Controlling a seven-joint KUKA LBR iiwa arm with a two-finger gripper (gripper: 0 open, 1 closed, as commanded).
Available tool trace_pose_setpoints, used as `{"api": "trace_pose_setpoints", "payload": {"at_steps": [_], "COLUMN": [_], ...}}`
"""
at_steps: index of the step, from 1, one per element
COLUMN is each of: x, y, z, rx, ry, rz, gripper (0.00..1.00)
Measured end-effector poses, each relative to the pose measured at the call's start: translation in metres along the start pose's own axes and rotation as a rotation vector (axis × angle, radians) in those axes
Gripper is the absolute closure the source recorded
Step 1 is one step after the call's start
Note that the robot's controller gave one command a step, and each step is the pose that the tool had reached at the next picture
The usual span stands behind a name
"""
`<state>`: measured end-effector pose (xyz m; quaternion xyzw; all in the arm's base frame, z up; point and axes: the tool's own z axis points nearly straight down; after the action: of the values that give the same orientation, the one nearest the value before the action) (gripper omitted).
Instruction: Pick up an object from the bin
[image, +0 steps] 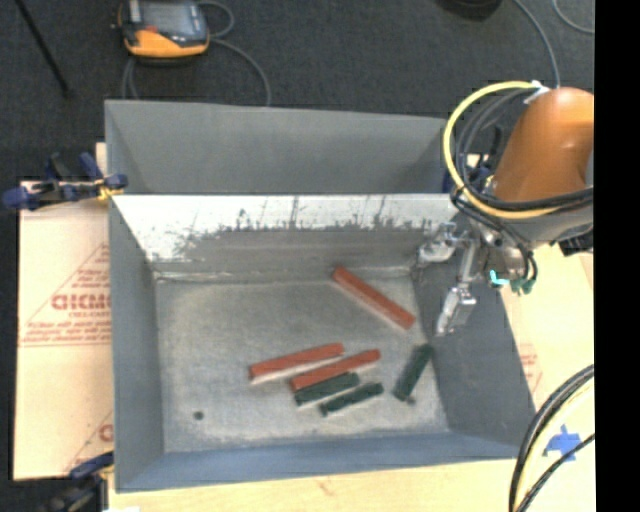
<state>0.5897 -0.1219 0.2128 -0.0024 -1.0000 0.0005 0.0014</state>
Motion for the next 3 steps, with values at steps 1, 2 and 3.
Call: {"api": "trace_pose_setpoints", "payload": {"at_steps": [1, 2, 3], "x": [-0.002, -0.007, -0.007], "y": [0.0, 0.027, 0.027], "z": [-0.004, 0.137, 0.137], "rx": [0.001, 0.003, 0.003], "ry": [-0.008, -0.016, -0.016], "rz": [-0.003, -0.04, -0.041], "gripper": [0.0, 1.0, 1.0]}}
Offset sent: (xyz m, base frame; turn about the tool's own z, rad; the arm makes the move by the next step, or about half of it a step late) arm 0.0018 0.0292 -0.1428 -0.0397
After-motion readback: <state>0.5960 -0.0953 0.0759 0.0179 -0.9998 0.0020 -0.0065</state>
